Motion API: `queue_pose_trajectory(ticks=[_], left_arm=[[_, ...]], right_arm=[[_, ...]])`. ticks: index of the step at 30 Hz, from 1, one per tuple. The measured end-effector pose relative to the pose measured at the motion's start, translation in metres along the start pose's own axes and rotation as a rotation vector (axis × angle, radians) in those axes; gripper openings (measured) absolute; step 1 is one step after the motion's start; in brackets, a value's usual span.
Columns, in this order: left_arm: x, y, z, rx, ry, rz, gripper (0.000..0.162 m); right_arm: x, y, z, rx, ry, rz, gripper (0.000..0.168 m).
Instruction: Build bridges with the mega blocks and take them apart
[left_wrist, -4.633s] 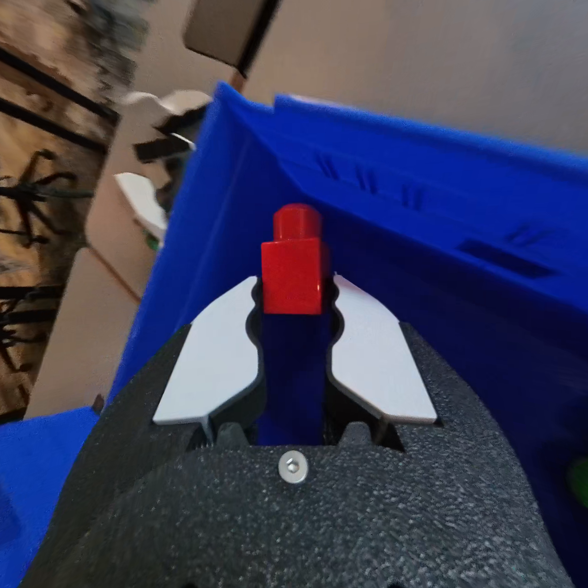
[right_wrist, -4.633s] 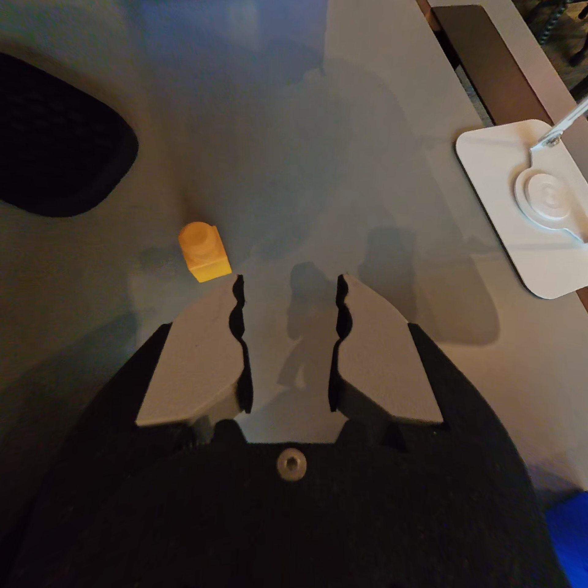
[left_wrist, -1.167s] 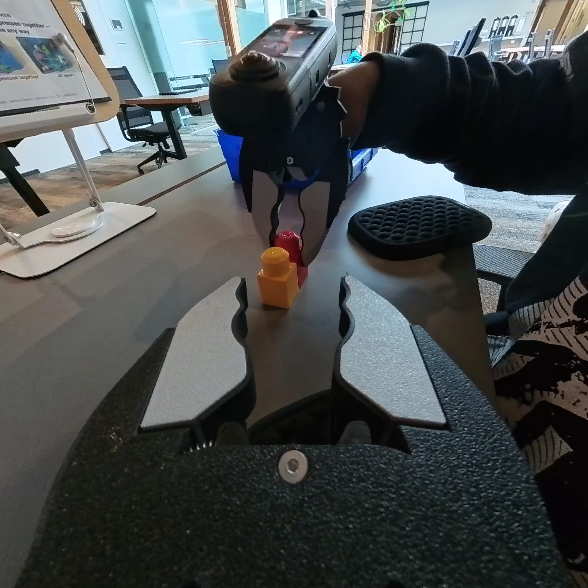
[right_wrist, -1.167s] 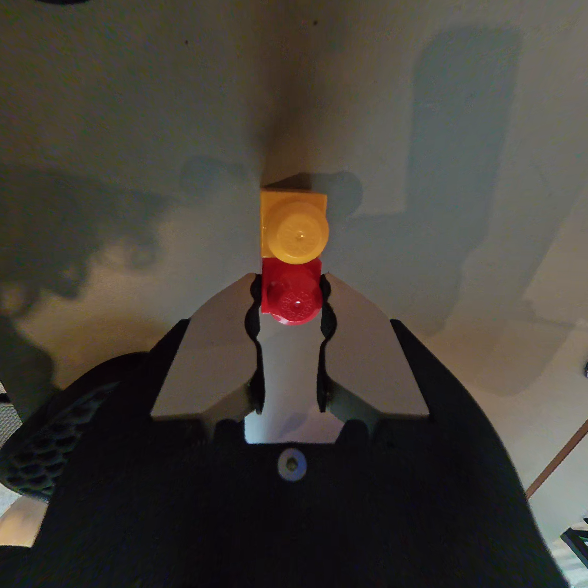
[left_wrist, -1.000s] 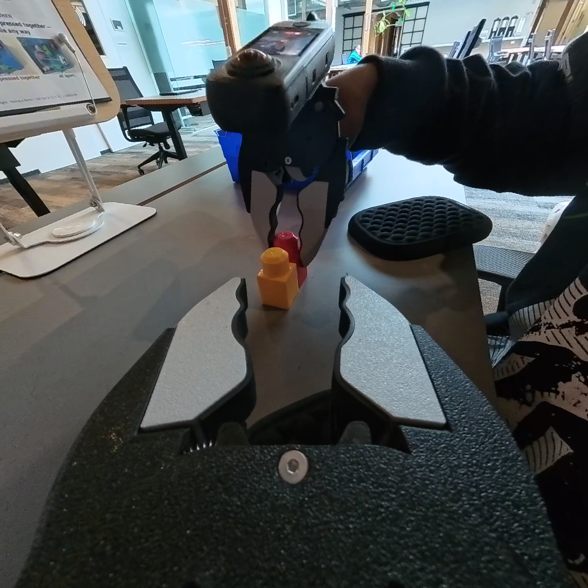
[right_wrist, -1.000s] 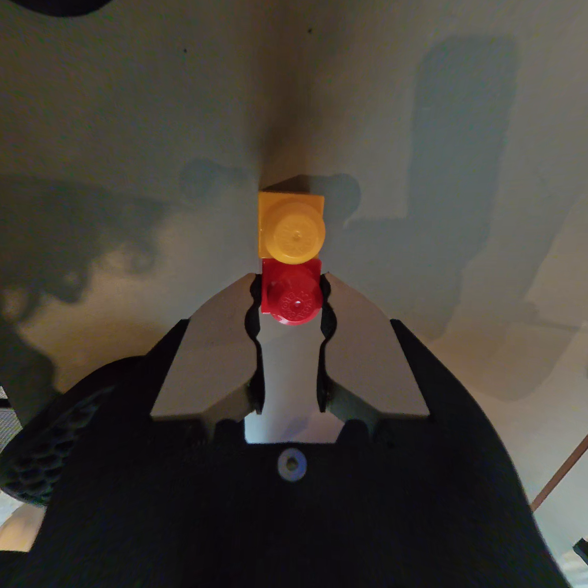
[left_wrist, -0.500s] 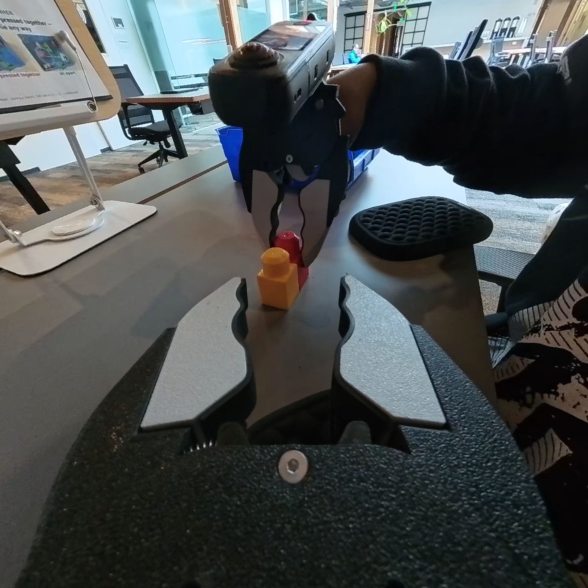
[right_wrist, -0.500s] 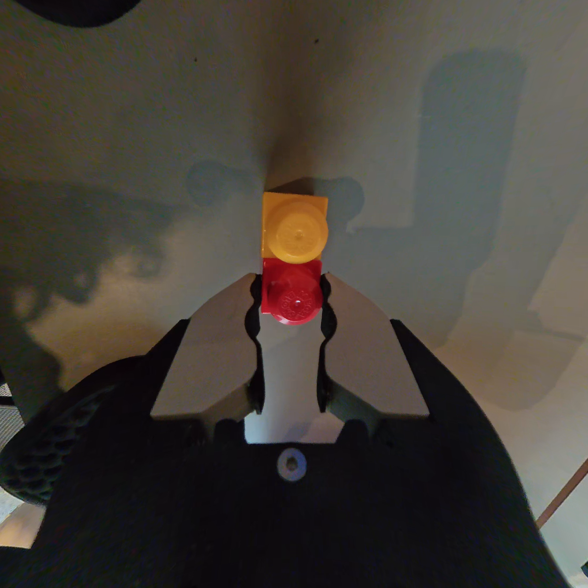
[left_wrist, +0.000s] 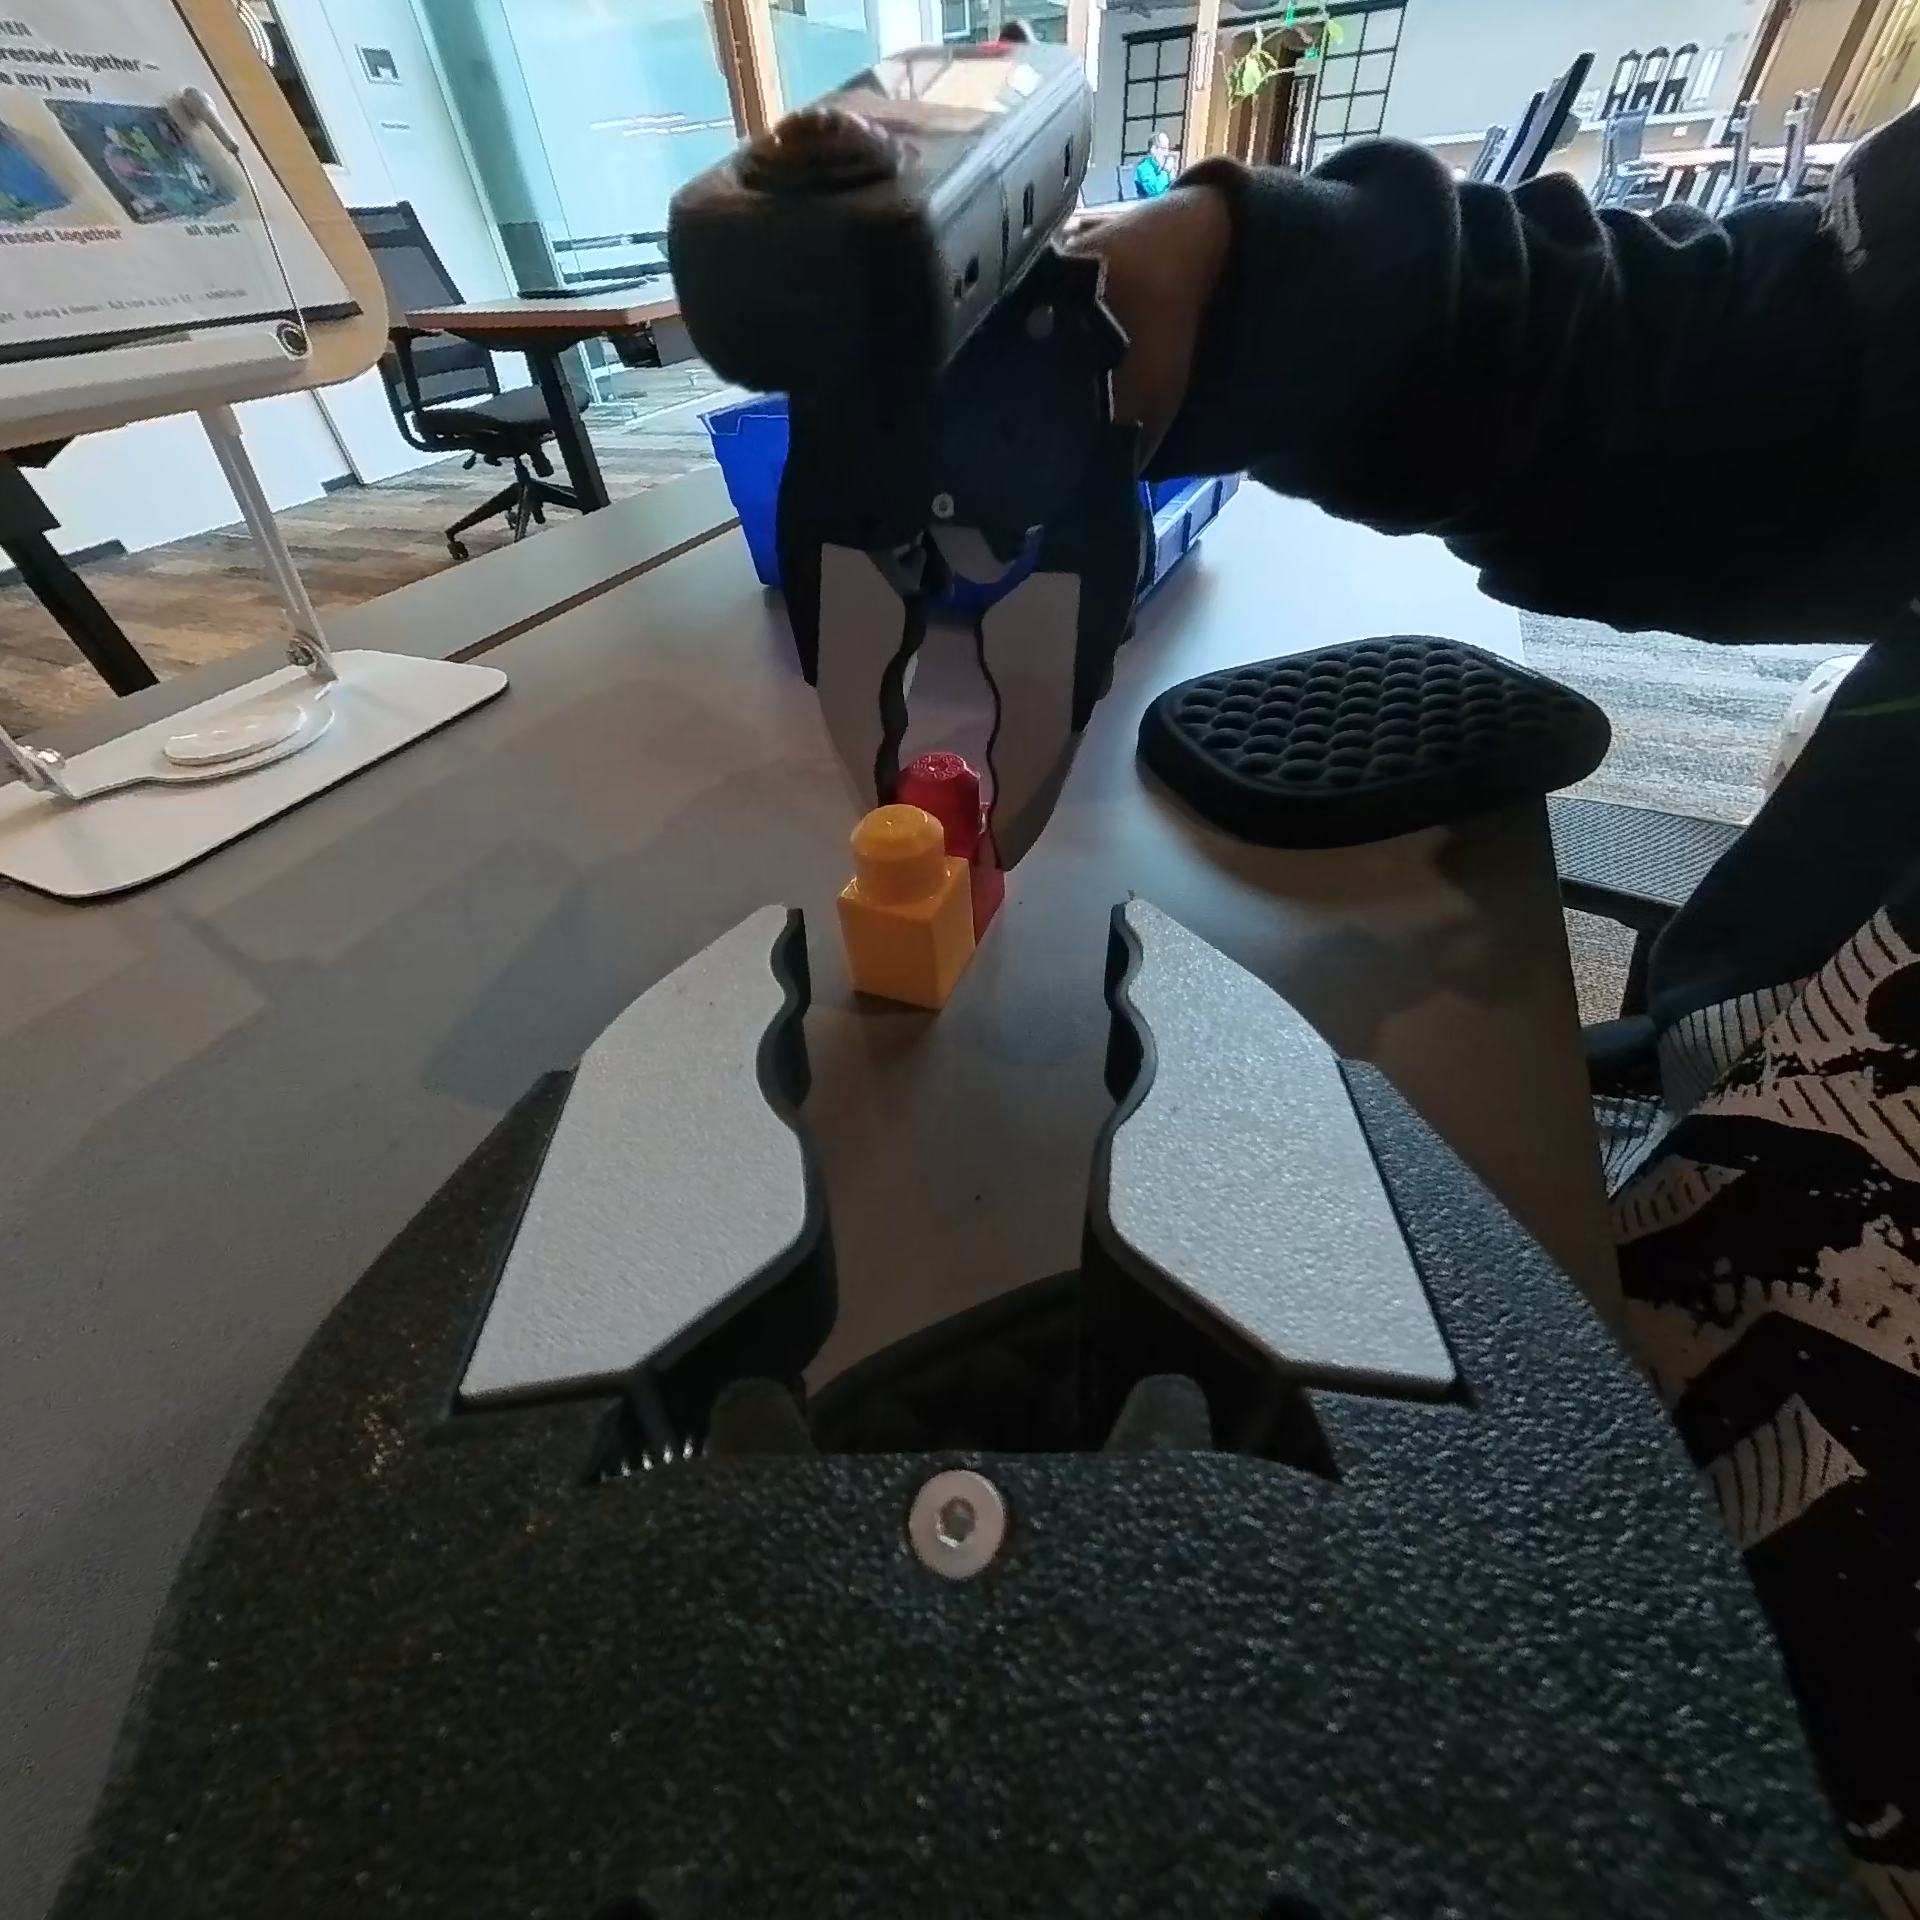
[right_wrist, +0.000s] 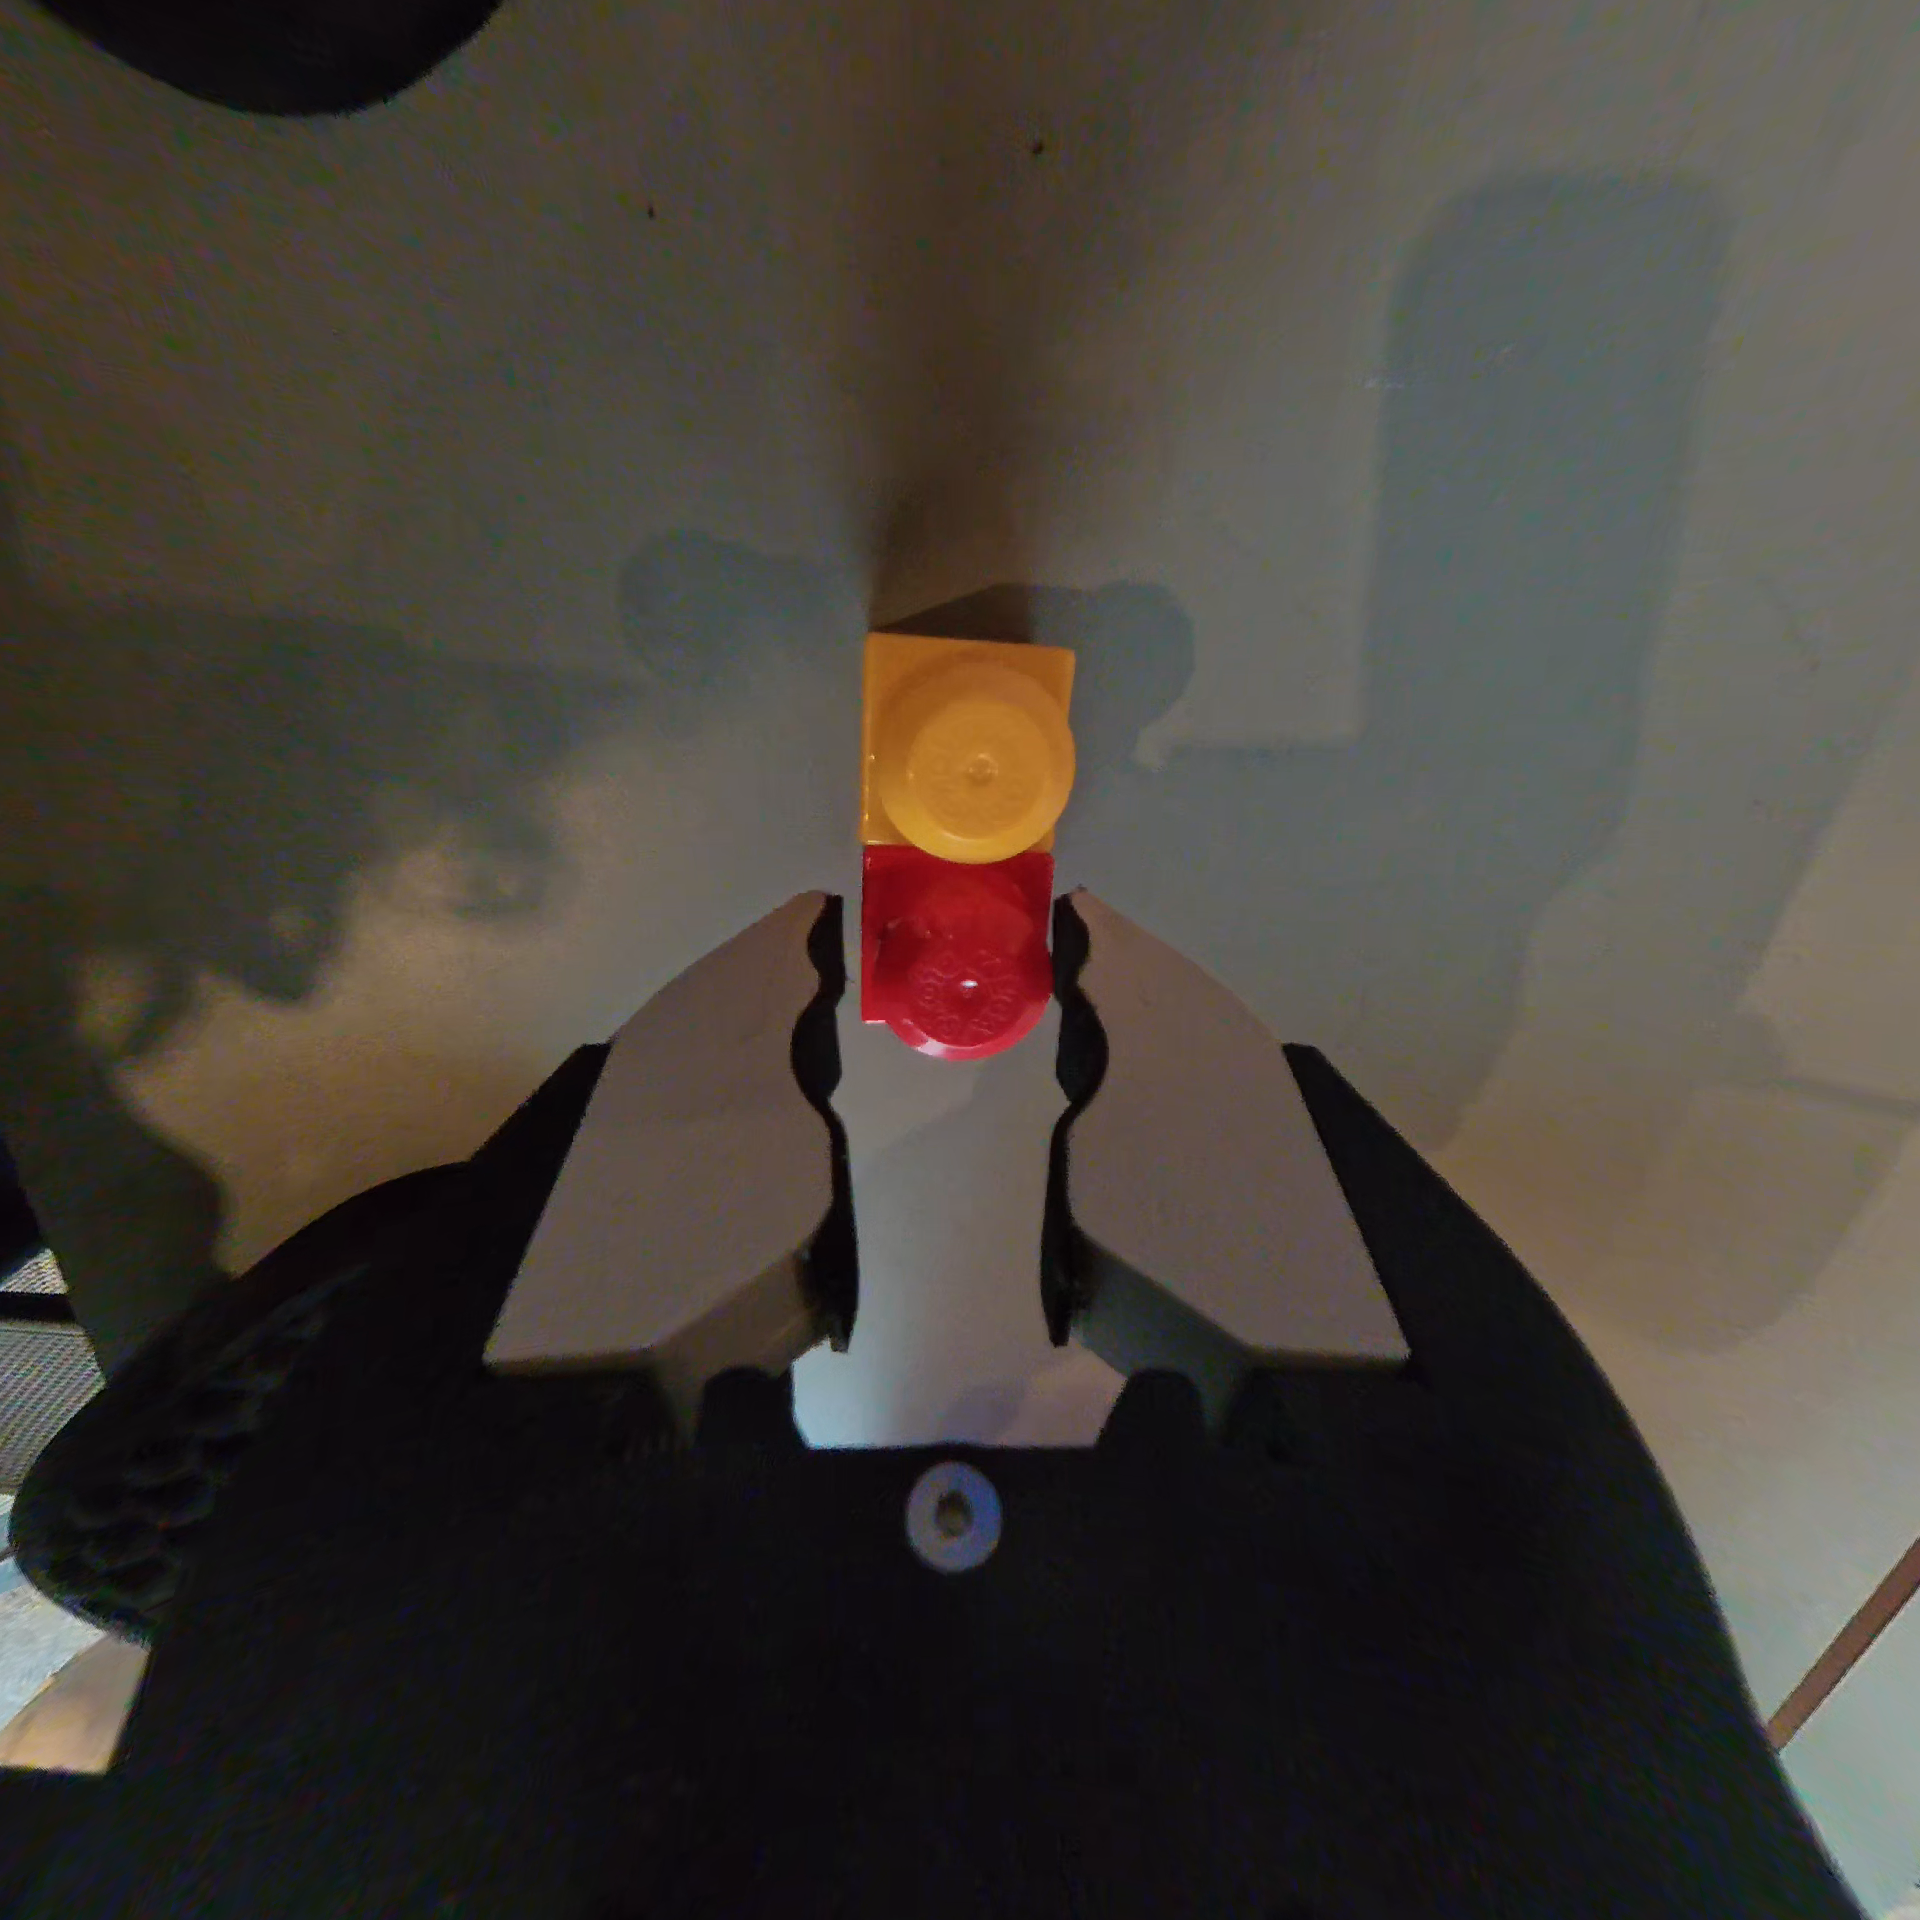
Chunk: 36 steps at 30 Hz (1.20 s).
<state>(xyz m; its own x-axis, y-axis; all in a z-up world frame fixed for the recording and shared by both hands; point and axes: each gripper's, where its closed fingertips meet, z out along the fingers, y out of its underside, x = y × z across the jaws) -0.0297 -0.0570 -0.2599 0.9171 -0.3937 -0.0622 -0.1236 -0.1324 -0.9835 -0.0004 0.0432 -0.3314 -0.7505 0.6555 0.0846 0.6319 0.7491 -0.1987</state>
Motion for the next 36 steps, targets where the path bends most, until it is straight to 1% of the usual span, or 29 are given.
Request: queue_pose_trajectory(ticks=[6,12,15,18,21,23,26,28,29,31,34,36], left_arm=[[0.0,-0.001,0.0,0.002,0.0,-0.002,0.055],[-0.008,-0.01,-0.009,0.042,-0.043,-0.02,0.053],[-0.02,-0.02,-0.028,0.035,-0.093,0.003,0.054],[-0.043,-0.032,-0.067,-0.016,-0.169,0.074,0.054],[-0.084,-0.037,-0.121,-0.131,-0.301,0.114,0.053],[-0.112,-0.03,-0.16,-0.253,-0.366,0.072,0.054],[-0.152,0.0,-0.215,-0.514,-0.452,-0.079,0.063],[-0.172,0.025,-0.243,-0.676,-0.499,-0.203,0.073],[-0.18,0.037,-0.254,-0.751,-0.516,-0.267,0.078],[-0.19,0.06,-0.268,-0.877,-0.527,-0.373,0.08],[-0.195,0.089,-0.287,-1.081,-0.474,-0.456,0.082],[-0.197,0.096,-0.288,-1.122,-0.431,-0.539,0.081]], right_arm=[[-0.002,-0.004,-0.015,0.055,0.014,0.016,0.046],[-0.008,-0.012,-0.054,0.253,0.082,0.07,0.053],[-0.01,-0.007,-0.072,0.335,0.136,0.108,0.054],[-0.009,0.002,-0.085,0.414,0.186,0.156,0.053],[-0.003,0.015,-0.091,0.448,0.238,0.214,0.053],[0.0,0.024,-0.092,0.452,0.259,0.245,0.053],[0.005,0.033,-0.092,0.454,0.279,0.283,0.053],[0.007,0.036,-0.091,0.448,0.282,0.298,0.053],[0.008,0.037,-0.09,0.444,0.282,0.298,0.053],[0.008,0.037,-0.089,0.442,0.28,0.292,0.053],[0.006,0.037,-0.087,0.442,0.272,0.27,0.053],[0.006,0.039,-0.087,0.451,0.27,0.263,0.053]])
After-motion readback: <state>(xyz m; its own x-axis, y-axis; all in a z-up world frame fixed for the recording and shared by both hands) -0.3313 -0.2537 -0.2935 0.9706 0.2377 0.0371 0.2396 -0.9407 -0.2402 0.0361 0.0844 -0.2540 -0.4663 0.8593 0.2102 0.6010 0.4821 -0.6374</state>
